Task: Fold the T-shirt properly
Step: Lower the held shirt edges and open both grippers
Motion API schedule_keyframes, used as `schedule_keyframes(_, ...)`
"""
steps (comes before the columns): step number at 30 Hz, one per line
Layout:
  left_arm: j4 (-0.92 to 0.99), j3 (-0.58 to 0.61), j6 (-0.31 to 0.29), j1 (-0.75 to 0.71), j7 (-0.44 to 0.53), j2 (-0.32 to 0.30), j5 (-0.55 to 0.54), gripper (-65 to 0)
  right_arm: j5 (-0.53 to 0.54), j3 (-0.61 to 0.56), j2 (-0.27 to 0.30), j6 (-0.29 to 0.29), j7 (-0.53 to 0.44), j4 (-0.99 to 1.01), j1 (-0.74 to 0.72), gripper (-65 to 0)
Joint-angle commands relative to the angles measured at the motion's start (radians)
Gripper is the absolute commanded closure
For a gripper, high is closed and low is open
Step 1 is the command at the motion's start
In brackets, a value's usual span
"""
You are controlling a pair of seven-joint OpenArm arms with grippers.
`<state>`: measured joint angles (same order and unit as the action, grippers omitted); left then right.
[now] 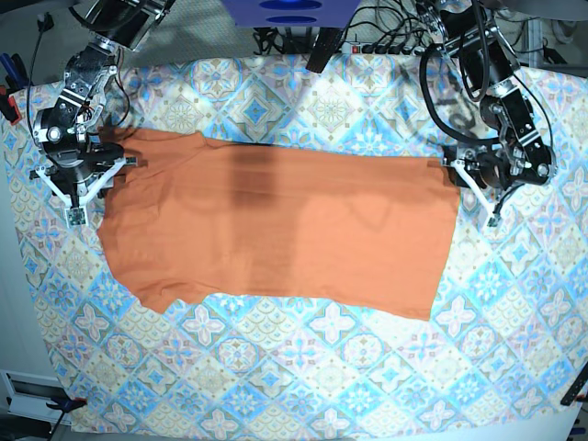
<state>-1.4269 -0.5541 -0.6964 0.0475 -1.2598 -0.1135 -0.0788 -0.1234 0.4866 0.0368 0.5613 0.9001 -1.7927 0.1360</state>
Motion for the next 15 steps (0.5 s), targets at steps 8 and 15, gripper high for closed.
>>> schedule_keyframes(8, -0.045, -0.002, -0.002, 0.015, 0.03, -0.015, -0.006, -40.0, 0.006, 0.001, 0.01, -0.004, -0.012, -0.019, 0.038, -22.2)
schedule_keyframes(15, -0.315, -0.002, -0.002, -0.059, 0.022, 0.008, -0.04, -49.5, 0.006, 0.001, 0.01, -0.004, -0.012, -0.02, 0.038, -22.2)
